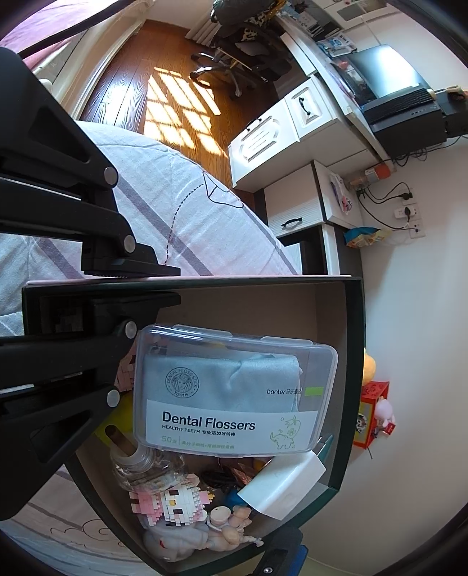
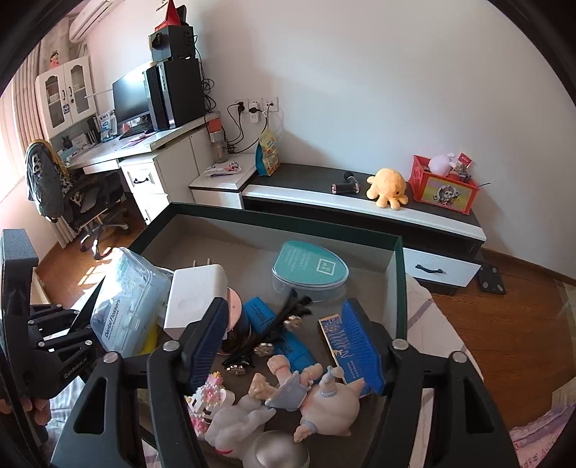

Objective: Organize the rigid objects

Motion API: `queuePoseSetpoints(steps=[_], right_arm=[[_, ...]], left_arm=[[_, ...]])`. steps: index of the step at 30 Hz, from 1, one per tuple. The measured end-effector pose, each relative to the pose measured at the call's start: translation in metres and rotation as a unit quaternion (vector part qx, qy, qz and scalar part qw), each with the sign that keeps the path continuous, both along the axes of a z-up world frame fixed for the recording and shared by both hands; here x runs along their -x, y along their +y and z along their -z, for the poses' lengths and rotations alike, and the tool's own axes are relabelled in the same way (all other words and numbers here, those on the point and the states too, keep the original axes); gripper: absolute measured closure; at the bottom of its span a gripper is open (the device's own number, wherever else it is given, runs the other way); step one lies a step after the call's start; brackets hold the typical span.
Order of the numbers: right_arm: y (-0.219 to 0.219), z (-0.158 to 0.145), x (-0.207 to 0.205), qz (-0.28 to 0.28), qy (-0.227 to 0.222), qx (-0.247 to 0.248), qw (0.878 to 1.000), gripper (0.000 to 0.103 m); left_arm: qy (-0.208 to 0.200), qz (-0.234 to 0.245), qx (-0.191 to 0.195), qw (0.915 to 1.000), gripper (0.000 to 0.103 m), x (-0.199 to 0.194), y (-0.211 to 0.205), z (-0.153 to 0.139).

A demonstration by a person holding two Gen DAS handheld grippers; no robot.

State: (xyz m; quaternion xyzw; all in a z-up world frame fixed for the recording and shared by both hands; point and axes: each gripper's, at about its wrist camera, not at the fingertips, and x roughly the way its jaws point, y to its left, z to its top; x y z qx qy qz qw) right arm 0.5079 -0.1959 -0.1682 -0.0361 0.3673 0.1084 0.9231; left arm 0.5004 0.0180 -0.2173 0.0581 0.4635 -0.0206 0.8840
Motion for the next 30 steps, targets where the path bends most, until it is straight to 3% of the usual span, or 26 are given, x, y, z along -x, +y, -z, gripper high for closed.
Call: queuePoseSetpoints(steps=[11, 13, 14, 15, 19, 20, 30], right_arm=[[-0.007, -0.015, 0.035, 0.024, 0.000, 0.004, 1.000, 0.019], [-0.009, -0.018, 0.042, 0.023, -0.002, 0.003, 1.000, 0.019], [-0.010, -0.020, 0.046, 0.026, -0.003, 0.005, 1.000, 0.018], [-0.010, -0.022, 0.050, 0.026, -0.006, 0.006, 1.000, 0.017], [-0.014, -0.029, 0.065, 0.027, -0.015, 0.008, 0.999, 0.009], [-0.015, -0.031, 0.068, 0.029, -0.018, 0.009, 0.999, 0.000], [-0.021, -0.048, 0.105, 0.027, -0.038, -0.002, 0.999, 0.000]], left_arm=[[-0.062, 0.007, 0.013, 0.9980, 0.090, 0.029, -0.013, -0.055], [-0.076, 0.011, 0.007, 0.9970, 0.062, 0.036, -0.023, -0.062], [-0.087, 0.013, 0.007, 0.9961, 0.032, 0.040, -0.026, -0.066], [-0.097, 0.014, 0.008, 0.9951, 0.011, 0.045, -0.030, -0.070], [-0.143, 0.029, 0.004, 0.9893, 0.002, 0.064, -0.044, -0.087], [-0.146, 0.030, 0.000, 0.9888, 0.000, 0.067, -0.046, -0.089], [-0.150, 0.031, 0.013, 0.9880, 0.000, 0.099, -0.064, -0.100]])
